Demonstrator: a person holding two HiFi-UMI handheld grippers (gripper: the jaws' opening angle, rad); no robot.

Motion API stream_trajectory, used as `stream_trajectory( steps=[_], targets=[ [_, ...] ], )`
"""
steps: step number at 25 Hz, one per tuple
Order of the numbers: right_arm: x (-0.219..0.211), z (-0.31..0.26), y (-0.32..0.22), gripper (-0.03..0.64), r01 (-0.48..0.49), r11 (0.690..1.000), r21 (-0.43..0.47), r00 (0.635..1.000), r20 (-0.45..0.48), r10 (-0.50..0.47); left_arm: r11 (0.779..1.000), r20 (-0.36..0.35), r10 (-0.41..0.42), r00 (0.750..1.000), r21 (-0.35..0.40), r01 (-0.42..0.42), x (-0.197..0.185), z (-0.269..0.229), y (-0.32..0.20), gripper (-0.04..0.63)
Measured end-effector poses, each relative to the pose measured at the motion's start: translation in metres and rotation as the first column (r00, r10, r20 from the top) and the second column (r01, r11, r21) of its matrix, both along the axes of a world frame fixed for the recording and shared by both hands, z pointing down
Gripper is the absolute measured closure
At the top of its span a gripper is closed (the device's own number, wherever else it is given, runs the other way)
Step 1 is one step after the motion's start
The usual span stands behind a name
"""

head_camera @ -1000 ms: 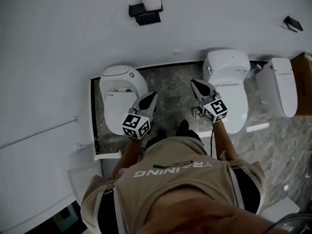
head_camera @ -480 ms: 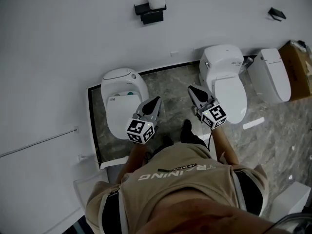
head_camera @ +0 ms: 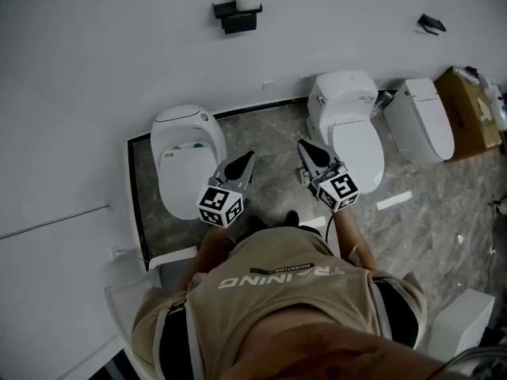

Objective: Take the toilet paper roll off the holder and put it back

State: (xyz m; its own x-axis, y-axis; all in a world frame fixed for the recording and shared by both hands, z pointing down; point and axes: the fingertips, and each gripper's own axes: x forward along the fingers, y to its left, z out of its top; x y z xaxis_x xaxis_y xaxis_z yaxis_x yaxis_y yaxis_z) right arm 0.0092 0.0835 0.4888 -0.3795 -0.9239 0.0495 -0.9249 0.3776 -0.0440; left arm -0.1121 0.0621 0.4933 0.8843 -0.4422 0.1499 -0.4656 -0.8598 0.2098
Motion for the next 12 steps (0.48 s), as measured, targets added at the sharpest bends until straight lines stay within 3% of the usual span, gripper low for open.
stream_trajectory(
  steps=[12],
  targets=[
    [0.025,-0.011,0.020,0.603,0.027,0.999,0.024,0.999,0.016,-0.027,0.997,0.003,-0.066,0.998,0.026,0.066,0.013,-0.008,0.023,0.596]
  ],
)
